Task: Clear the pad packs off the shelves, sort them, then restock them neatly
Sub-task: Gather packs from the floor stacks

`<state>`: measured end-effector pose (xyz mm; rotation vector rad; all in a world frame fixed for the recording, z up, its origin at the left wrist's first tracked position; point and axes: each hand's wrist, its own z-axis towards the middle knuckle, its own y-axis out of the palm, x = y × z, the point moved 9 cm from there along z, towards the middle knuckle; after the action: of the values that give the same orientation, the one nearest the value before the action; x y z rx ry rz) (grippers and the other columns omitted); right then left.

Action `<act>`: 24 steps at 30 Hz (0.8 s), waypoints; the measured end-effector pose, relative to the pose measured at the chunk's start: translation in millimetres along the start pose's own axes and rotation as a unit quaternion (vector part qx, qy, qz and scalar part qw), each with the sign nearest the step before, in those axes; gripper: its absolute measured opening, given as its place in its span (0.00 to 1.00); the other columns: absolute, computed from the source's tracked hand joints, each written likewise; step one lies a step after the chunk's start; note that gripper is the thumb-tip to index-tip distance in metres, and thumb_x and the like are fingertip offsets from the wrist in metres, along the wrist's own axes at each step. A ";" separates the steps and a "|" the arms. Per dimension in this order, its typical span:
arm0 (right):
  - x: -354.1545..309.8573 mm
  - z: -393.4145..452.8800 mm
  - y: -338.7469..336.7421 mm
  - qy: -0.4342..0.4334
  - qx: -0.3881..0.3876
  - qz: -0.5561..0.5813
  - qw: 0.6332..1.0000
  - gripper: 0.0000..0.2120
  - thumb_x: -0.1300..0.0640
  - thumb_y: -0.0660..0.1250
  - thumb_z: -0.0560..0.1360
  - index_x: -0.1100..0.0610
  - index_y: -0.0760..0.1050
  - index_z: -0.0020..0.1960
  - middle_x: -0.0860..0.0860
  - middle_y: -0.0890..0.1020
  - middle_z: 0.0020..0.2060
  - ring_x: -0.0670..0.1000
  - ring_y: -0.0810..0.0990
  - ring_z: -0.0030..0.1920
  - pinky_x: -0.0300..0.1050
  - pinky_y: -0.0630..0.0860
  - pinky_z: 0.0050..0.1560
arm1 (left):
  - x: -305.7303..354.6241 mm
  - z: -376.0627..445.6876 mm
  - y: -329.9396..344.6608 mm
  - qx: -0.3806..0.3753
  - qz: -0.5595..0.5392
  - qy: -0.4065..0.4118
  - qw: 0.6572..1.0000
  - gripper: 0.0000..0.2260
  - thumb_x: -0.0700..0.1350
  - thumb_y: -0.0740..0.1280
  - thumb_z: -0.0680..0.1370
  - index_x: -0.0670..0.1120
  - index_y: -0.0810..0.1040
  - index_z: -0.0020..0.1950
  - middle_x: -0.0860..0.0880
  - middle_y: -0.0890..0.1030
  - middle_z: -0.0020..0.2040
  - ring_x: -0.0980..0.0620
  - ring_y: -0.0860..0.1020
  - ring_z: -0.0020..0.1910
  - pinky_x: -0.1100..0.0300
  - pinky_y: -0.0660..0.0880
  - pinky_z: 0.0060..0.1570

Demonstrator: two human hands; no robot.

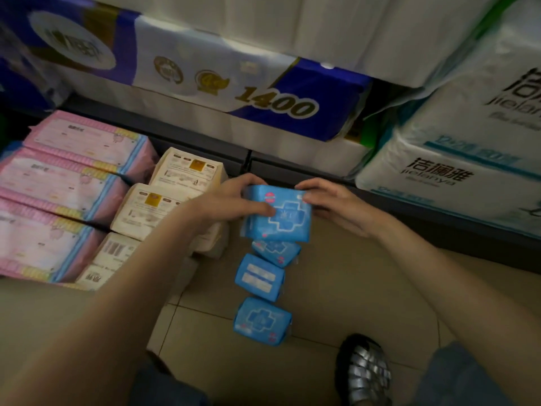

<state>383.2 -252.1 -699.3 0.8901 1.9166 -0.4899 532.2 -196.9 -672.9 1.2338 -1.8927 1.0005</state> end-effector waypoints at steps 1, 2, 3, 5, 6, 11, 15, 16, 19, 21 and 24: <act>13.9 6.6 -4.7 0.002 0.037 -0.053 0.998 0.08 0.63 0.65 0.75 0.57 0.74 0.54 0.53 0.80 0.50 0.48 0.77 0.51 0.43 0.74 0.54 | -3.1 -1.7 -12.4 0.027 0.016 0.004 0.999 0.18 0.43 0.72 0.72 0.51 0.71 0.59 0.53 0.75 0.49 0.56 0.77 0.46 0.64 0.75 0.41; 27.2 12.6 -6.9 0.001 0.065 -0.161 0.985 0.11 0.62 0.68 0.74 0.59 0.74 0.56 0.55 0.80 0.52 0.50 0.77 0.53 0.46 0.73 0.56 | -4.2 -4.5 -25.5 0.058 0.020 0.008 0.998 0.16 0.42 0.71 0.73 0.51 0.72 0.57 0.53 0.74 0.48 0.56 0.77 0.44 0.64 0.75 0.39; 44.8 19.3 -1.2 0.006 0.063 -0.276 0.959 0.16 0.59 0.70 0.73 0.61 0.74 0.59 0.58 0.79 0.55 0.53 0.76 0.55 0.48 0.72 0.58 | -7.9 -6.0 -38.2 0.091 0.013 0.009 0.996 0.13 0.41 0.70 0.73 0.51 0.74 0.55 0.52 0.75 0.47 0.56 0.77 0.43 0.65 0.75 0.37; 86.8 31.1 26.3 0.023 0.002 -0.438 0.899 0.25 0.53 0.73 0.71 0.61 0.71 0.64 0.60 0.75 0.60 0.59 0.73 0.61 0.51 0.69 0.62 | -18.0 -7.7 -51.2 0.142 0.022 -0.003 0.990 0.08 0.38 0.67 0.75 0.46 0.77 0.52 0.49 0.77 0.45 0.54 0.77 0.42 0.65 0.75 0.36; 101.8 34.7 40.3 0.034 -0.011 -0.478 0.878 0.29 0.50 0.73 0.71 0.59 0.69 0.67 0.59 0.73 0.62 0.59 0.70 0.63 0.51 0.67 0.63 | -26.8 -6.6 -47.6 0.143 0.080 -0.025 0.986 0.08 0.37 0.67 0.75 0.44 0.77 0.54 0.47 0.79 0.47 0.51 0.78 0.46 0.63 0.76 0.41; 76.9 40.6 54.3 0.001 0.174 -0.400 0.900 0.31 0.54 0.75 0.68 0.63 0.66 0.65 0.60 0.69 0.62 0.60 0.67 0.65 0.50 0.64 0.63 | -90.7 -6.8 4.1 -0.046 0.264 -0.154 0.951 0.21 0.44 0.66 0.75 0.44 0.69 0.67 0.43 0.73 0.64 0.43 0.74 0.61 0.55 0.71 0.58; 64.0 44.4 71.1 -0.024 0.107 -0.292 0.950 0.48 0.59 0.79 0.63 0.63 0.54 0.73 0.58 0.61 0.70 0.55 0.60 0.71 0.39 0.57 0.67 | -87.8 -13.4 -10.8 -0.031 0.282 -0.176 0.942 0.20 0.42 0.62 0.78 0.42 0.67 0.70 0.41 0.71 0.67 0.42 0.72 0.64 0.52 0.70 0.62; 61.7 45.5 69.9 -0.018 0.123 -0.232 0.965 0.45 0.57 0.79 0.64 0.62 0.57 0.72 0.57 0.64 0.67 0.54 0.63 0.69 0.42 0.61 0.67 | -83.8 -12.3 -15.9 -0.013 0.271 -0.171 0.947 0.20 0.41 0.62 0.78 0.43 0.66 0.71 0.42 0.70 0.68 0.43 0.71 0.64 0.51 0.69 0.64; 60.0 54.1 70.9 0.018 0.191 -0.068 0.979 0.29 0.59 0.73 0.70 0.63 0.62 0.64 0.54 0.69 0.56 0.53 0.72 0.58 0.48 0.73 0.58 | -73.2 -6.0 -19.3 0.012 0.257 -0.136 0.957 0.21 0.41 0.63 0.78 0.45 0.66 0.71 0.43 0.72 0.67 0.45 0.73 0.63 0.53 0.69 0.63; 58.8 61.2 66.4 0.029 0.247 -0.092 0.964 0.22 0.65 0.70 0.72 0.64 0.63 0.61 0.57 0.72 0.53 0.57 0.74 0.56 0.52 0.73 0.59 | -62.7 -3.4 -20.8 0.039 0.277 -0.100 0.955 0.23 0.41 0.65 0.77 0.44 0.64 0.71 0.43 0.73 0.66 0.46 0.72 0.64 0.55 0.67 0.62; 47.1 66.0 50.0 0.036 0.276 -0.191 0.941 0.24 0.66 0.69 0.71 0.61 0.63 0.63 0.59 0.73 0.57 0.59 0.74 0.58 0.52 0.72 0.60 | -58.6 -0.6 -16.3 0.036 0.289 -0.081 0.953 0.28 0.43 0.68 0.75 0.44 0.61 0.73 0.42 0.71 0.67 0.46 0.71 0.65 0.54 0.68 0.63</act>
<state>445.4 -244.3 -771.0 0.8829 2.0622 -1.2903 567.3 -175.5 -717.6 0.8237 -2.4408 1.3028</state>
